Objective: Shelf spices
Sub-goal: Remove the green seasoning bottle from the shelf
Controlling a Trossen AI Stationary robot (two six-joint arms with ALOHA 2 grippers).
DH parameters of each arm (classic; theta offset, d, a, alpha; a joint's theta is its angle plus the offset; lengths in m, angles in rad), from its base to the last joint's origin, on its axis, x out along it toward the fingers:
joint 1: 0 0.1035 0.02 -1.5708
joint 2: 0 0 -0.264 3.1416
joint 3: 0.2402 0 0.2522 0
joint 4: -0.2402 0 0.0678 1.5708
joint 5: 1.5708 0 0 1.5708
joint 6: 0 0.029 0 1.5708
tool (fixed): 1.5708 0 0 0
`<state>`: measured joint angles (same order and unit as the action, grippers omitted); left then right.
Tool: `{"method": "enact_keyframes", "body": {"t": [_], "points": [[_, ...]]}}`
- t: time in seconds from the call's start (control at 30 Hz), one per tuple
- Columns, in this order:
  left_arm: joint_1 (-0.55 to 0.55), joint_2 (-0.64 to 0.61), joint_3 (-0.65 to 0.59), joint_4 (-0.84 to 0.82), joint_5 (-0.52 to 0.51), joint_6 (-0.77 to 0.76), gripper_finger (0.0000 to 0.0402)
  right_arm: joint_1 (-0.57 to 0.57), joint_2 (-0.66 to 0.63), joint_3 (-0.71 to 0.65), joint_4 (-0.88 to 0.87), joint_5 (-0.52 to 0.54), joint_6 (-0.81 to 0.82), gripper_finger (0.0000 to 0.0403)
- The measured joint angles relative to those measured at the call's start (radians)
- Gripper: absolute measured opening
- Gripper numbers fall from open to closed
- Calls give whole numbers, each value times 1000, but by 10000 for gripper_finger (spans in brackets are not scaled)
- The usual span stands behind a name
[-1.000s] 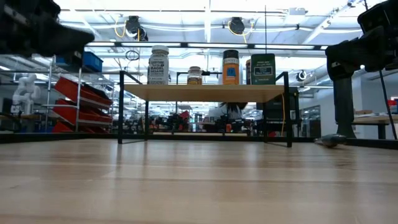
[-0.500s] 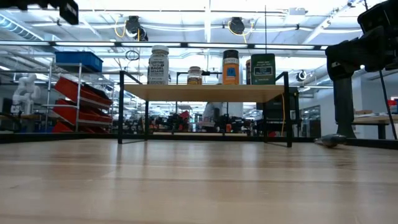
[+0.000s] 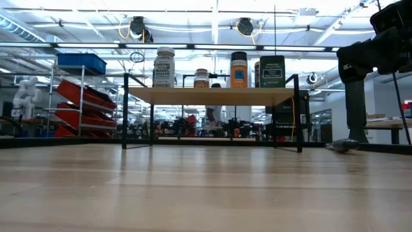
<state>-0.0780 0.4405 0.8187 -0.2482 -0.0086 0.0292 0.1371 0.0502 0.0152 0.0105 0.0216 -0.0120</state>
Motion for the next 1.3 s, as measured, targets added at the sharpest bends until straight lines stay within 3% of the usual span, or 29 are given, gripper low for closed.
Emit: {"method": "enact_keyframes", "body": {"t": [0.23, 0.53, 0.8, 1.3], "points": [[0, 94, 104, -56, 0, 4, 15, 0, 0, 0, 0, 0, 0, 0], [0, 109, 108, -59, 0, 14, 15, 0, 0, 0, 0, 0, 0, 0], [0, 124, 108, -167, -2, 3, 15, 0, 0, 0, 0, 0, 0, 0], [0, 168, 108, -158, -61, 39, 15, 0, 0, 0, 0, 0, 0, 0]]}}
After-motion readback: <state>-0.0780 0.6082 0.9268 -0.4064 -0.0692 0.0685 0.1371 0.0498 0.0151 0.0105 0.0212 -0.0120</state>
